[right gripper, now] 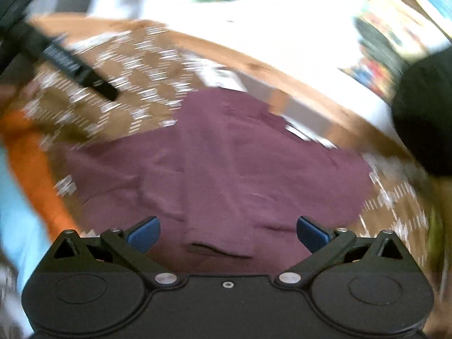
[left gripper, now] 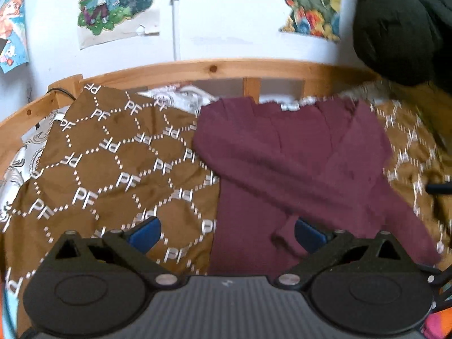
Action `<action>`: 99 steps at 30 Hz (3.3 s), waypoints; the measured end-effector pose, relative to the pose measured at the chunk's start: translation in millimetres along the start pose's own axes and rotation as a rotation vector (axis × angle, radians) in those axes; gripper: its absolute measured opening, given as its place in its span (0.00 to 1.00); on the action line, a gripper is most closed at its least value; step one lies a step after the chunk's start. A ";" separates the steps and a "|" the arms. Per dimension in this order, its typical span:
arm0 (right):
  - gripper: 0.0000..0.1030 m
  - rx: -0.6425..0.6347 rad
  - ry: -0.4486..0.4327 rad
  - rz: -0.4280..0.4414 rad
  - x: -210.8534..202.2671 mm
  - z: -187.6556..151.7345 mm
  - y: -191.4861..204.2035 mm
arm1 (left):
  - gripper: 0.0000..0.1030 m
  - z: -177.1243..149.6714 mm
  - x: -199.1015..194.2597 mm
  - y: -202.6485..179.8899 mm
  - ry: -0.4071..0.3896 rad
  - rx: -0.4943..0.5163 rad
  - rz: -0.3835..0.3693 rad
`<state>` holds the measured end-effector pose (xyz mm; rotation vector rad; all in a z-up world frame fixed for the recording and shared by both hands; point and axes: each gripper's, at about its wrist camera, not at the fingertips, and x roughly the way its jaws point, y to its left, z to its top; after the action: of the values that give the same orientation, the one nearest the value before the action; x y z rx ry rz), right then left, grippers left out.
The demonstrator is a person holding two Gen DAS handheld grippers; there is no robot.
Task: Fold small clothes
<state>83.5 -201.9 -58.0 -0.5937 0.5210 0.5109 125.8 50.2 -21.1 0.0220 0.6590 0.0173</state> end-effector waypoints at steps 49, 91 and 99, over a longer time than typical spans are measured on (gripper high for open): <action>0.09 -0.141 0.107 0.162 38.6 -17.0 45.1 | 0.99 -18.5 41.5 -24.6 0.174 0.056 -0.136; 0.68 0.084 0.140 0.214 27.5 -11.6 15.9 | 0.06 -31.7 46.3 -78.3 0.053 0.363 -0.060; 0.28 -0.154 0.297 -0.110 51.0 -27.5 27.1 | 0.12 -36.9 62.6 -81.6 0.141 0.416 0.040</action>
<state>97.7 -184.9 -118.0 -0.8480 0.7294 0.3616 153.4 -29.3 -90.6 0.4381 0.7941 -0.0810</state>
